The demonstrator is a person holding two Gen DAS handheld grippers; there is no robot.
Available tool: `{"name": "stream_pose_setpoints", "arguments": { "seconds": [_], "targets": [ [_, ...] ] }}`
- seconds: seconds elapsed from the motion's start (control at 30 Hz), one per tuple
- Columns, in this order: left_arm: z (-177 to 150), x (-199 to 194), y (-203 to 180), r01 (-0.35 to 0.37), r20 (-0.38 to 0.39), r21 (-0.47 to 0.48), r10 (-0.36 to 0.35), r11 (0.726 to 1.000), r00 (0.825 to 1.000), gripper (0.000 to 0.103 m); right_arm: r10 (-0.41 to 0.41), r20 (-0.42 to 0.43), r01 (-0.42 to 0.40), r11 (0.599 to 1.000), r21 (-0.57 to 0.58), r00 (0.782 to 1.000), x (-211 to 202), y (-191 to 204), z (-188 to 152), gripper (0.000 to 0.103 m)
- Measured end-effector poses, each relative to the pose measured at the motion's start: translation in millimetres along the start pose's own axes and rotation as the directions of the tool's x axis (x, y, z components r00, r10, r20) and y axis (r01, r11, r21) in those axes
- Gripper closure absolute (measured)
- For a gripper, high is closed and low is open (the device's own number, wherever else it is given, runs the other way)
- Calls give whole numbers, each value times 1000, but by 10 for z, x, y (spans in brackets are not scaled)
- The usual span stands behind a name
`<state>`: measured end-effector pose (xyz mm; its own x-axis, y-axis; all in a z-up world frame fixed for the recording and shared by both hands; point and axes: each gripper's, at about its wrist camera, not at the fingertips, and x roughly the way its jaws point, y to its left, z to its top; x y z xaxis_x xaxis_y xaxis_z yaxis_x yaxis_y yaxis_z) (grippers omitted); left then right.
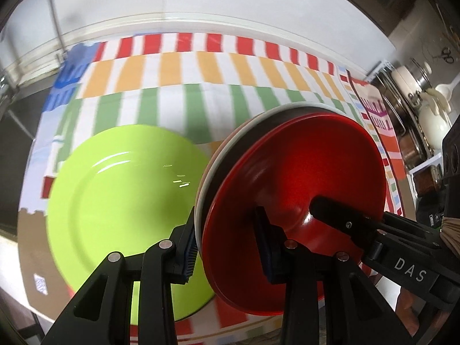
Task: Organize plates and bowls
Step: 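Lift the nested bowls with both grippers and carry them over the green plate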
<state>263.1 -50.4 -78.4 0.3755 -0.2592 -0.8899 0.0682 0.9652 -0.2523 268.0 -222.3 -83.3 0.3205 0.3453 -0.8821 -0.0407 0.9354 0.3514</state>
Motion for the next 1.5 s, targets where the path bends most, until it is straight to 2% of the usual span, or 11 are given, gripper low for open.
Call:
{"name": "stream_pose_setpoints", "arguments": {
  "seconds": [0.33,0.67,1.1,1.5],
  "targets": [
    [-206,-221,647,-41,1,-68,42,997,999,68,37,-55,-40,998,-56,998,206,621,-196,75],
    [-346,-264,1108,-67,-20,-109,65,992,998,68,57,-121,-67,995,-73,991,490,1012,-309,75],
    [-329,-132,1263,-56,-59,-118,50,991,997,69,45,-190,-55,997,-49,981,746,1097,-310,75],
    [-240,-34,1322,-38,-72,-118,29,992,997,68,18,-171,-29,997,-66,985,794,1117,-233,75]
  ]
}}
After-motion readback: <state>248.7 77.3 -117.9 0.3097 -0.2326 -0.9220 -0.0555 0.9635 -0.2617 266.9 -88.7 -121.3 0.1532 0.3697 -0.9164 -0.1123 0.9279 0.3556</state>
